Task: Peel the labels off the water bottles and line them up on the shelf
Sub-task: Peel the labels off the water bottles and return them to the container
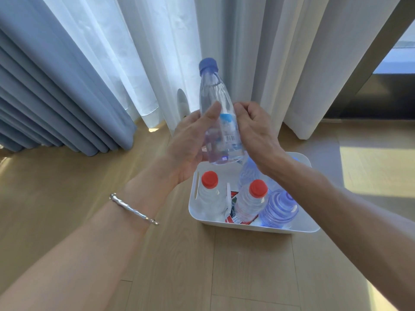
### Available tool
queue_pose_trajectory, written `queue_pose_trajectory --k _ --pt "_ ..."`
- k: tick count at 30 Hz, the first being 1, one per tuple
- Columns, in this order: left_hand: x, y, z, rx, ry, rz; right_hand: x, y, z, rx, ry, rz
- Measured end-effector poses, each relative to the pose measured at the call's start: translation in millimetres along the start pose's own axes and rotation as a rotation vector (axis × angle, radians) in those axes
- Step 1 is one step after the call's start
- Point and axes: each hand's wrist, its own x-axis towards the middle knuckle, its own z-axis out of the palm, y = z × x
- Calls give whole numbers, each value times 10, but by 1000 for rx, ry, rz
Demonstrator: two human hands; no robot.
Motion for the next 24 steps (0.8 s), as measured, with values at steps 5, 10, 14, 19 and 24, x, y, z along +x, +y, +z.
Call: queue_pose_trajectory --k 5,10,14,19,24 --pt "13 10 -31 18 176 40 -36 -59 63 82 -44 -26" --pt "31 2 4 -49 357 46 -94 -27 92 59 -96 -53" --pt "46 -1 -15 -39 375 55 -87 -3 76 17 -129 -47" --pt "64 -62 -59 50 383 119 -68 14 69 -14 -137 -57" --pt "55 -37 -46 9 377 117 -27 25 89 -1 -129 -10"
